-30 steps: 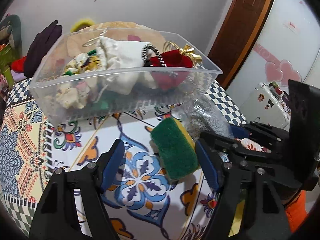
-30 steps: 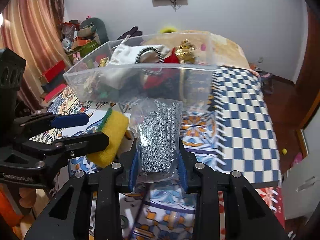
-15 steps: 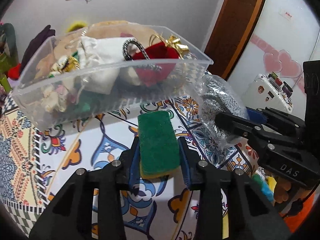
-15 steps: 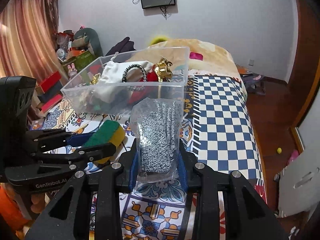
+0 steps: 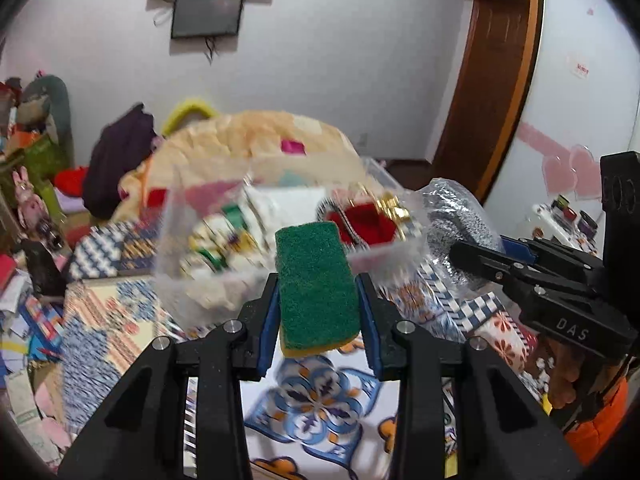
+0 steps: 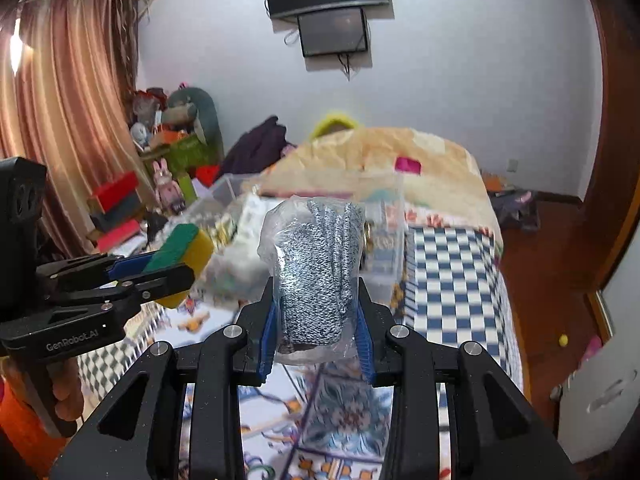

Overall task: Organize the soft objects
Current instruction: 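Place the sponge and silver bag into the clear box and open both tools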

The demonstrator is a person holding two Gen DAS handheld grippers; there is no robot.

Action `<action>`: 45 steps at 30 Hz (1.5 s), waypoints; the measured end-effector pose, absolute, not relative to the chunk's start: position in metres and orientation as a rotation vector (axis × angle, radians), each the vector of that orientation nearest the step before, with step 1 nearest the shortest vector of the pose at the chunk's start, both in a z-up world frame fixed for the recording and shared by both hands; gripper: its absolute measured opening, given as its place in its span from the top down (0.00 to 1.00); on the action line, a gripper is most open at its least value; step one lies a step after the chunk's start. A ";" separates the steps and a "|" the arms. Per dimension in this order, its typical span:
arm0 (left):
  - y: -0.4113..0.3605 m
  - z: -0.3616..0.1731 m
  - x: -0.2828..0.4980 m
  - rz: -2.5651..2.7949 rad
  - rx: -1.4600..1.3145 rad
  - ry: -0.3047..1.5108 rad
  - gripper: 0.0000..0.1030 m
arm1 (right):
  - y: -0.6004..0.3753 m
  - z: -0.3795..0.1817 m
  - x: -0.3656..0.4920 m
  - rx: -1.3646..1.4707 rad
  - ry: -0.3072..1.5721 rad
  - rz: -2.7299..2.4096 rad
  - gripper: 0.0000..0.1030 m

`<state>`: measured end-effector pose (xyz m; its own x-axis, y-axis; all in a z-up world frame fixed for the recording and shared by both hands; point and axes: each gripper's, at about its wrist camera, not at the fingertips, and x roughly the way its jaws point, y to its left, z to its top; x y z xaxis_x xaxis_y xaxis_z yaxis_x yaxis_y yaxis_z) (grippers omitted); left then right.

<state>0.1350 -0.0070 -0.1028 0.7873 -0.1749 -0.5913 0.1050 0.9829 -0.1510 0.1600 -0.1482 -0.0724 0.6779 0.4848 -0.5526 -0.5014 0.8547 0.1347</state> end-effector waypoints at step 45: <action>0.033 -0.134 0.212 -0.064 -0.124 0.741 0.54 | -0.093 -0.100 0.224 -0.071 0.717 0.574 0.54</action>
<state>0.2120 0.0326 -0.1339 0.7362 -0.1017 -0.6690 0.0140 0.9907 -0.1352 0.2236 -0.0935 -0.1003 0.6074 0.4722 -0.6388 -0.5198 0.8444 0.1300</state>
